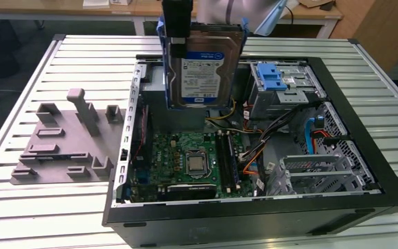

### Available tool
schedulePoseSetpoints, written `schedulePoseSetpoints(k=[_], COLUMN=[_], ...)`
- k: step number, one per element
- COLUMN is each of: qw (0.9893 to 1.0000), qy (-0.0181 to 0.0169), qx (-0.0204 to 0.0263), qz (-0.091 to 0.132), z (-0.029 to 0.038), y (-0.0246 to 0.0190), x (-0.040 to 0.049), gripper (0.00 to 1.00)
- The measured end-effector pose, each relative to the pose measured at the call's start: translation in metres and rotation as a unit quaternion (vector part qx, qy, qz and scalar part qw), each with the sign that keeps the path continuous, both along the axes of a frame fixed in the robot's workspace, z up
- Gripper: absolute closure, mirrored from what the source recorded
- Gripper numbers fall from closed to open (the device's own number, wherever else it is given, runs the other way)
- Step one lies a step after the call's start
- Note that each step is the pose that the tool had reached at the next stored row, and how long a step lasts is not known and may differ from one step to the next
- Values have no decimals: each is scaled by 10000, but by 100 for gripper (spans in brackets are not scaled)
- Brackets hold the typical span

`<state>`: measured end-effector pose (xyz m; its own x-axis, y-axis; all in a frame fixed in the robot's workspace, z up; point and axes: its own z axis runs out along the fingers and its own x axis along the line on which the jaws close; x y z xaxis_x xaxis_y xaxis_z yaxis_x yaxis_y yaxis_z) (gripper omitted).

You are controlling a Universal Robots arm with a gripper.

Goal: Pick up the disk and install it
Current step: 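Pick up the disk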

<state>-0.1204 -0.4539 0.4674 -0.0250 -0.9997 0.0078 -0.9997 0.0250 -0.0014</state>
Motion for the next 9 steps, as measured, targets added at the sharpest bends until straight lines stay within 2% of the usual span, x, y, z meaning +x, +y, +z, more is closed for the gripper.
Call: schedulePoseSetpoints(k=[3,9], qw=[10000,10000], qy=[-1,0], qx=[0,0], qz=[0,0], z=[-5,-4], y=[-25,-25], x=[65,69], gripper=[64,64])
